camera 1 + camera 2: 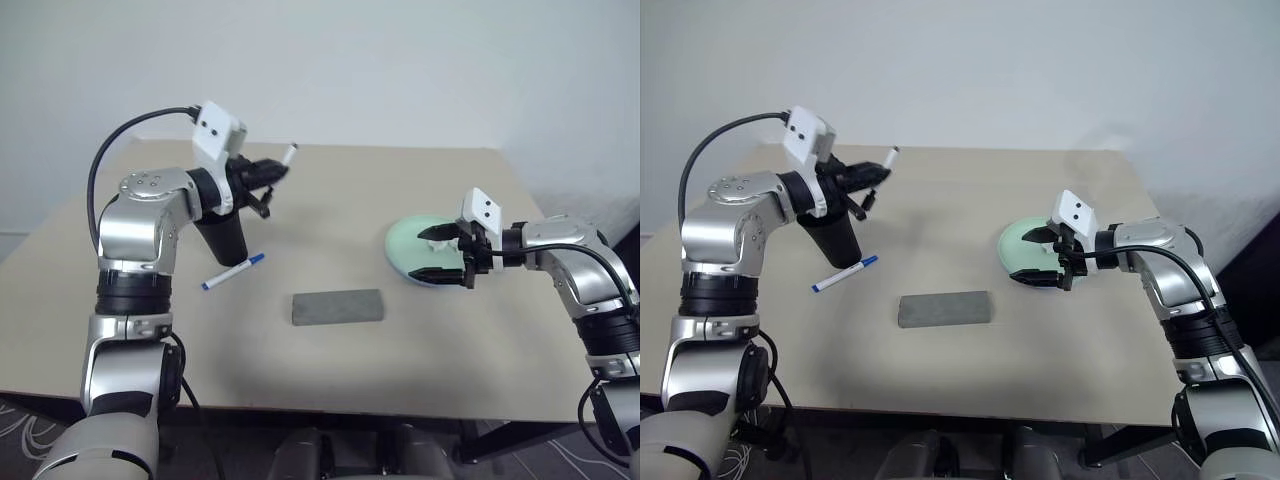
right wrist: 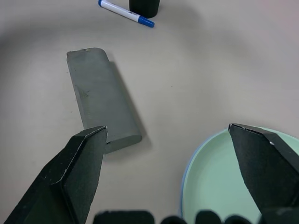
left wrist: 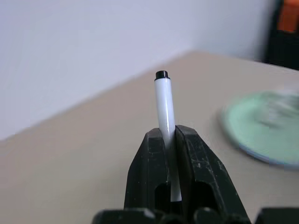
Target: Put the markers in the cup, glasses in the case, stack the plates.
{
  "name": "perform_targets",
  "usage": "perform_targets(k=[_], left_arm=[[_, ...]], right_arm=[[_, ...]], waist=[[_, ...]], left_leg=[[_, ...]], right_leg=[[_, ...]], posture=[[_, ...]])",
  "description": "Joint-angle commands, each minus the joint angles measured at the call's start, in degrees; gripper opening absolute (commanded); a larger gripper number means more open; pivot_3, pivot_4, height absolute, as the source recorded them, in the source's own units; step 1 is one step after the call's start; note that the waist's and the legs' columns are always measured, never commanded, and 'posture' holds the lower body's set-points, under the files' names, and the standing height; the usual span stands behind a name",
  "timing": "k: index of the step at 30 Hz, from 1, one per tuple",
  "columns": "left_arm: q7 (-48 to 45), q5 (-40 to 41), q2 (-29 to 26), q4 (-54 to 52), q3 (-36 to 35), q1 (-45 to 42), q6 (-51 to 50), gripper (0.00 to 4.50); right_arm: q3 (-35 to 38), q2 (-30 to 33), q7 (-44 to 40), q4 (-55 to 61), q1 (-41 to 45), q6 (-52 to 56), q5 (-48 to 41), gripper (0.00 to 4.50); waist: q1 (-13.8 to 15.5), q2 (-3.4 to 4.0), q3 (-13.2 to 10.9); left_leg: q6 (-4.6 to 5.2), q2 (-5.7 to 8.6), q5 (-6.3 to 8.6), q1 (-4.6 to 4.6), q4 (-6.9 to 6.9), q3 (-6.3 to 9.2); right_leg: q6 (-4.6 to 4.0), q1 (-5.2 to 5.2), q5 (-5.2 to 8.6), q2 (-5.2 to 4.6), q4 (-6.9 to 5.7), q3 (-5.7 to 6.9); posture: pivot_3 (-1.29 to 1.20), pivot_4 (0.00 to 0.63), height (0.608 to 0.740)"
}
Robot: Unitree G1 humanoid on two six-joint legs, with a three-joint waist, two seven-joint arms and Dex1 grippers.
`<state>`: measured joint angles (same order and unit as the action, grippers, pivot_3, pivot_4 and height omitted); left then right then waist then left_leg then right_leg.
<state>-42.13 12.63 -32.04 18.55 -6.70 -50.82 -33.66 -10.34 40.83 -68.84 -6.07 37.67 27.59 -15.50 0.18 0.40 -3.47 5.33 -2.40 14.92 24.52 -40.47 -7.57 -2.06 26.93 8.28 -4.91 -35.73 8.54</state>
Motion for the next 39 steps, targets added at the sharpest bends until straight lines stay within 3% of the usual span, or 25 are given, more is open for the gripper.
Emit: perform_targets(k=[1, 13, 31, 34, 39], left_arm=[[7.25, -2.16, -0.91, 6.77, -3.75, -3.10, 8.60, 0.06], [14.00, -5.63, -1.17, 22.83, -4.35, -0.52, 27.22, 0.06], [10.76, -4.76, 0.89, 26.08, -3.08, 2.67, 29.57, 0.06], [8.70, -3.93, 0.66, 25.15, -3.14, 2.87, 27.85, 0.82], [8.83, -4.25, 0.40, 23.02, -3.39, 2.71, 26.98, 2.61]], right_arm=[[1.38, -0.18, 0.25, 0.62, 1.95, -0.51, -0.21, 4.50], [1.55, -0.73, 0.28, 0.69, 2.34, -0.08, -0.36, 4.50], [1.52, -0.96, 0.51, 0.58, 2.74, -0.01, -0.31, 4.50], [1.50, -1.04, 0.61, 0.60, 2.71, -0.04, -0.29, 4.50], [1.38, -1.12, 0.55, 0.47, 2.76, -0.18, -0.21, 4.50]], waist=[[0.00, 0.00, 0.00], [0.32, -0.06, 0.03], [0.33, -0.10, 0.04], [0.33, -0.10, 0.04], [0.32, -0.10, 0.04]], left_leg=[[0.01, 0.00, -0.03, -0.01, 0.00, 0.00], [-0.16, 0.01, -0.13, 0.06, 0.00, -0.05], [0.00, -0.03, -0.03, 0.06, 0.02, -0.05], [0.00, -0.03, -0.04, 0.06, 0.01, -0.04], [0.00, -0.03, -0.04, 0.06, 0.01, -0.05]], right_leg=[[0.00, 0.00, 0.00, 0.00, 0.00, 0.00], [-0.02, 0.08, -0.02, -0.08, 0.02, -0.03], [-0.02, 0.12, -0.02, -0.08, 0.00, 0.02], [-0.03, 0.12, -0.02, -0.07, -0.03, 0.03], [-0.03, 0.11, -0.02, -0.07, -0.02, 0.02]], posture=[[0.00, 0.000, 0.732], [0.00, 0.000, 0.732], [0.00, 0.000, 0.732], [0.00, 0.000, 0.732], [0.00, 0.000, 0.732]])
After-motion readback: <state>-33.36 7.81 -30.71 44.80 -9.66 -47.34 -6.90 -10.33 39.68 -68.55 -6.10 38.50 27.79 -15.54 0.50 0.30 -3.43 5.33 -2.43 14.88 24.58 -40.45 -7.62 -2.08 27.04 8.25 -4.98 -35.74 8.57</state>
